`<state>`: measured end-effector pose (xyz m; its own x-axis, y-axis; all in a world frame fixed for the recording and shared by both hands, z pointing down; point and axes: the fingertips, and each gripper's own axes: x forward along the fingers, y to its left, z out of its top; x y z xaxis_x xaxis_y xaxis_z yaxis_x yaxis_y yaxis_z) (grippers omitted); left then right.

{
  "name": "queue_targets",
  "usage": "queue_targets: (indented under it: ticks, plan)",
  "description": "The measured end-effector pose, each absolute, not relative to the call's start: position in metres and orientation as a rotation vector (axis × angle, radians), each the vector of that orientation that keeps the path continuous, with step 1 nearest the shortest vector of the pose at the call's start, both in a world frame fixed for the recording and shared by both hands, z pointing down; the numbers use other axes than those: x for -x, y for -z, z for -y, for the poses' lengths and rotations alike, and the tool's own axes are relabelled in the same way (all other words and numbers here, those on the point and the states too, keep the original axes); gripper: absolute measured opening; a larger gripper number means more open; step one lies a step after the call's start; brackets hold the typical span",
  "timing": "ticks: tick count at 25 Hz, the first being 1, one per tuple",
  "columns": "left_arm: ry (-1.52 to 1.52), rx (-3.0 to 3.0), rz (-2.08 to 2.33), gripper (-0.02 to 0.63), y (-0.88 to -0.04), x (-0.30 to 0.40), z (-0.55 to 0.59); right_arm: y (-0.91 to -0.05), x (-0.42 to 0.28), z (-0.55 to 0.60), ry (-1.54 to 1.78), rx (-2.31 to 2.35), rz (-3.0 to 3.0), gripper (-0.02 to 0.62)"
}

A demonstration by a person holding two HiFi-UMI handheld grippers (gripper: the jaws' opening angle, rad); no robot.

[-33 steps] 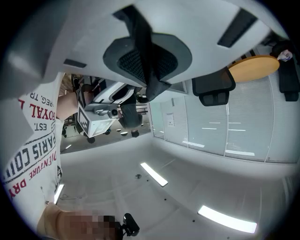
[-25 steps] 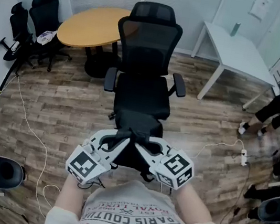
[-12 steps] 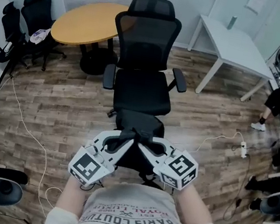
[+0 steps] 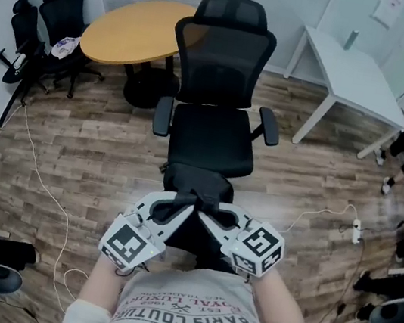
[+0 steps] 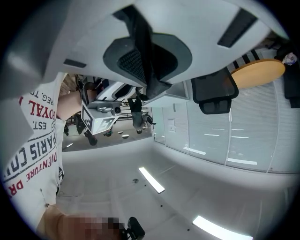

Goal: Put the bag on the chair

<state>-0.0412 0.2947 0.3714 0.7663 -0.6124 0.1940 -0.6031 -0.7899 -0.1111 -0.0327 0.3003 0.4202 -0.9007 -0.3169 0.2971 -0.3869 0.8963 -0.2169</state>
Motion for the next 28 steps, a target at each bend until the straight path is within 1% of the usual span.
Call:
queue_targets:
  ticks: [7,13,19,23,28]
  plan:
    - [0.441,2.877,-1.111,0.043,-0.379,0.009,-0.214,-0.428,0.003,-0.219,-0.378,-0.379,2.816,0.043]
    - [0.43,2.901,-1.205,0.043,-0.379,-0.028,-0.137,-0.427,-0.036,-0.143,-0.206,-0.307,2.775,0.043]
    - [0.417,2.916,-1.251,0.044,-0.39,-0.057,-0.084,-0.436,-0.068,-0.084,-0.206,-0.305,2.755,0.043]
    - [0.472,2.905,-1.218,0.044,-0.396,-0.071,-0.041,-0.441,-0.084,-0.038,-0.197,-0.327,2.731,0.044]
    - [0.481,2.925,-1.177,0.044,-0.404,-0.076,0.004,-0.444,-0.086,0.011,-0.246,-0.409,2.721,0.043]
